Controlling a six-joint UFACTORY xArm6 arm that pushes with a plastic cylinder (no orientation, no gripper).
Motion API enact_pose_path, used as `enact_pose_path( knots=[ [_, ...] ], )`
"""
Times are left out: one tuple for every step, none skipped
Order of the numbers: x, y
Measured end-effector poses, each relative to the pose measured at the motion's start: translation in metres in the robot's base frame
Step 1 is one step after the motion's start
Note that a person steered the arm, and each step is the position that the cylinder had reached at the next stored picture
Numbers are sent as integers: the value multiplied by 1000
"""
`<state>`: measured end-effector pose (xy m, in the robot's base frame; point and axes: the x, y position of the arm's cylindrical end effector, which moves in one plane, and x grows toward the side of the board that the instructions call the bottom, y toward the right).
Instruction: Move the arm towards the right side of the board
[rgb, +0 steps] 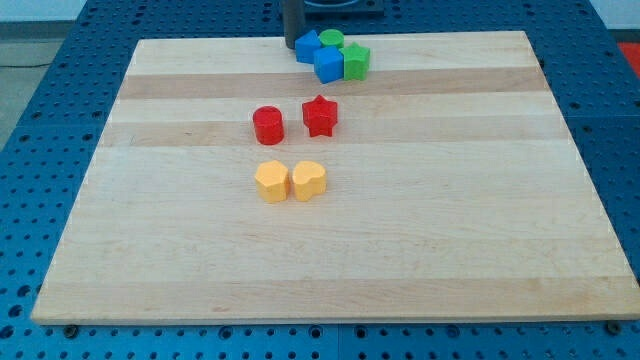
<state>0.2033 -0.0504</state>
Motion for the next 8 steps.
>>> enact_pose_path(
  knots=[
    [0,19],
    [0,26],
    [0,23],
    [20,-10],
    [61,-42],
    [115,-72],
    [174,-89],
    [218,-78]
  ],
)
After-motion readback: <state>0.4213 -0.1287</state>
